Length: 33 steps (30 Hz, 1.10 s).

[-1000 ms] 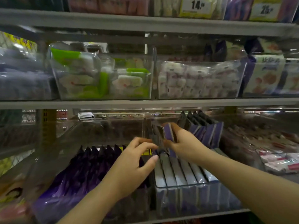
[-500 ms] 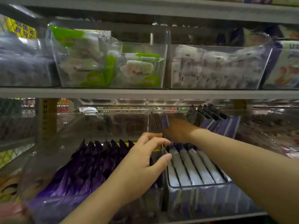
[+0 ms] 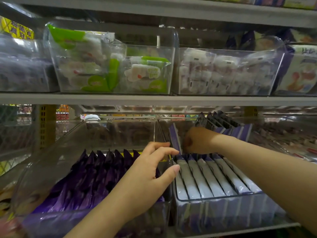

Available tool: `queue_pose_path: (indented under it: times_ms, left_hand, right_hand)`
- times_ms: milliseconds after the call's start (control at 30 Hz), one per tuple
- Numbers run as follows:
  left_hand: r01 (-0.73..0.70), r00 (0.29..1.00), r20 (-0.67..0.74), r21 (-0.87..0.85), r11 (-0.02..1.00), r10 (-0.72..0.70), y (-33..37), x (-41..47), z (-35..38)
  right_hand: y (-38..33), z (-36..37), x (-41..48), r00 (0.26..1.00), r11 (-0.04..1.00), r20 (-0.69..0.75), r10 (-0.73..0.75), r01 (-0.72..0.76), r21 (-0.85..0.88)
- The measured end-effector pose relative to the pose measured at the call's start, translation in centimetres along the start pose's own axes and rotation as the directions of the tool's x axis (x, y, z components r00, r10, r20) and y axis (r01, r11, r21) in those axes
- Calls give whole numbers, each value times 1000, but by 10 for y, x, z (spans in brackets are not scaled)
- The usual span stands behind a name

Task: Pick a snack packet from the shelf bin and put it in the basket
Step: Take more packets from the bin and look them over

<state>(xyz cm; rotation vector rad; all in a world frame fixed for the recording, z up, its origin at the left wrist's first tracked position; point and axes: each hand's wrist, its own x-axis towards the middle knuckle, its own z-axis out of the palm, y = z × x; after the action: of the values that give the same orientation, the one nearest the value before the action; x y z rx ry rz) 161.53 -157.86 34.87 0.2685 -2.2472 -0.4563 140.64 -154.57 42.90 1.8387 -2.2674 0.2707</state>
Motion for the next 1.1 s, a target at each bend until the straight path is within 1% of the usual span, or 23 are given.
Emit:
queue_pose_path:
  times_ms: [67,167,200,233,367,533,600,667,800,867,967,1000,1067,1100]
  left_hand:
    - [-2,1000,1,2,1000,2,1,-1,0]
    - [-5,1000,-1,4,1000,5,1,-1,-1]
    - [-6,1000,-3,4,1000,6,0,-1,0]
    - [-7,1000,-4,4,1000,7,0,-1,0]
    - [-6,1000,0,3,1000,6,0,0,0]
    - [-8,1000,-7,12,1000,8,-1,0,0]
    - [-7,1000,-8,14,1000,7,-2,0,0]
    - [-6,1000,-8,18,1000,6,-2,0,0]
    - [-2,1000,-1,17,1000,2,-2,0,0]
    - [-1,1000,-1,14,1000,1,-2,0,0]
    - [-9,1000,-6,14,1000,9,-1,0,0]
    - [-12,1000,-4,17,1000,12,-1,0,0]
    - [-10,1000,5,37,999,10,-1,0,0]
    - [-17,1000,10,76,997,16,0,1,-1]
  right_hand:
    - [0,-6,-1,999,1000,31,-17,17,-11]
    - [-2,-12,-3,993,999,118,-25,30,-42]
    - [-2,-11,-4,992,998,123,-31,37,-53]
    - [-2,-7,-3,994,997,100,-37,44,-67]
    - [-1,11,0,996,994,-84,-40,31,-109]
    - [5,11,3,993,999,-121,-2,-2,-33]
    - [6,10,3,978,1000,-207,-9,11,9]
    - [6,11,5,949,998,-315,-8,27,55]
    - [8,17,5,900,999,-435,9,12,46]
    - [9,20,3,880,999,-473,-45,38,-25]
    - [12,20,-1,853,976,-485,-191,115,-183]
    - [13,20,-1,851,969,-478,-219,132,-209]
    - [12,18,-2,847,966,-474,-241,160,-205]
    - [12,17,-1,843,964,-476,-250,172,-202]
